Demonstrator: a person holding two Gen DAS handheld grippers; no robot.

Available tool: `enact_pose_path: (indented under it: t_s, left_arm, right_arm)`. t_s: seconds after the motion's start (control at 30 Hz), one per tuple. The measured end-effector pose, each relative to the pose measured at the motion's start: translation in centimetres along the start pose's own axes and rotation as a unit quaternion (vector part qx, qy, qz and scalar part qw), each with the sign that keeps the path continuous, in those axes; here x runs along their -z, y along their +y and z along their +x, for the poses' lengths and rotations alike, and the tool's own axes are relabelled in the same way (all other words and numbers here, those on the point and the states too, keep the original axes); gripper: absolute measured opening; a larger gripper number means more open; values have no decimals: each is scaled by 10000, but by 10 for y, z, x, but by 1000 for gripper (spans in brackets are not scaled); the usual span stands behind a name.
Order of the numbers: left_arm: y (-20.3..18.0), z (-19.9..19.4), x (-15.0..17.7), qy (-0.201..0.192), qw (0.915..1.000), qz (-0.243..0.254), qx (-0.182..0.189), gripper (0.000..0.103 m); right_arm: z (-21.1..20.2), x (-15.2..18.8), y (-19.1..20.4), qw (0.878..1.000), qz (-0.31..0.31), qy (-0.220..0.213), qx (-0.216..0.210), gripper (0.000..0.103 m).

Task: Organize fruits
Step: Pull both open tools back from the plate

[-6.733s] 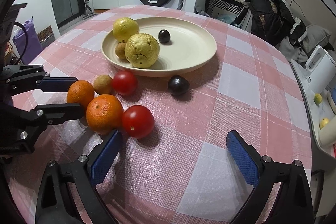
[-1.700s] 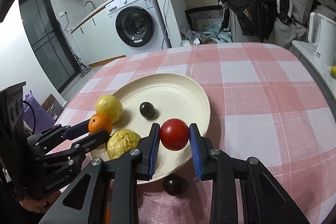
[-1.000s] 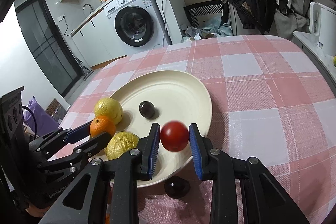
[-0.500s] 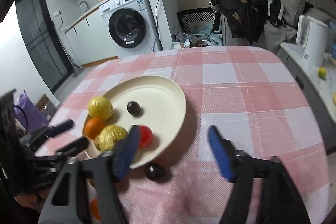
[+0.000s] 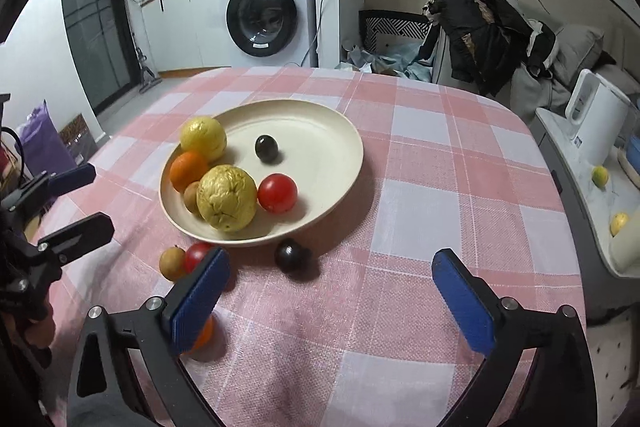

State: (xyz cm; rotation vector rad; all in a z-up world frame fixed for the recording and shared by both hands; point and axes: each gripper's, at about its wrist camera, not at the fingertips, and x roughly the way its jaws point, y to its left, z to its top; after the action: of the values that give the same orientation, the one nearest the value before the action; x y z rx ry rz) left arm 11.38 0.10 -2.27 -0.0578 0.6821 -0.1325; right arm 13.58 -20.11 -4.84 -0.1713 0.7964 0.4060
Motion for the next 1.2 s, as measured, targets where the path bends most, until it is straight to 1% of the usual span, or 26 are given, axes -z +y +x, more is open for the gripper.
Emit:
enact_pose_path:
  t_s: [0.23,0.47,0.7,0.9,0.97,1.03,1.17,1.2]
  left_arm:
    - [-7,2,1,35,9998,181,-32,102]
    - [-10,6,4,156,9995,265,-36,102]
    - [-9,9,6,225,9995,233,-20,102]
    - [-8,14,7,312,9993,197,-9,102]
    - [-7,15,7,322,9993,203,9,102]
    - [-7,16,7,338,9992,209,7,102]
    - [-7,19,8,366,9991,213,20,102]
    - [-8,20,9,378,9990,218,10,102]
  right_arm:
    - [3,2,4,9999,-110,70,99,103]
    - [5,2,3,9998,-128,145,69,103]
    - [17,6,3,9993,-98,353,114,103]
    - [31,8,2,9985,-11,538,48,102]
    - [34,8,2,9984,1,564,18,97]
    - [37,8,3,9981,-51,609,0,76]
    - [42,9,9,9977,-195,655,-30,70]
    - [42,9,10,9976,-221,654,-60,65]
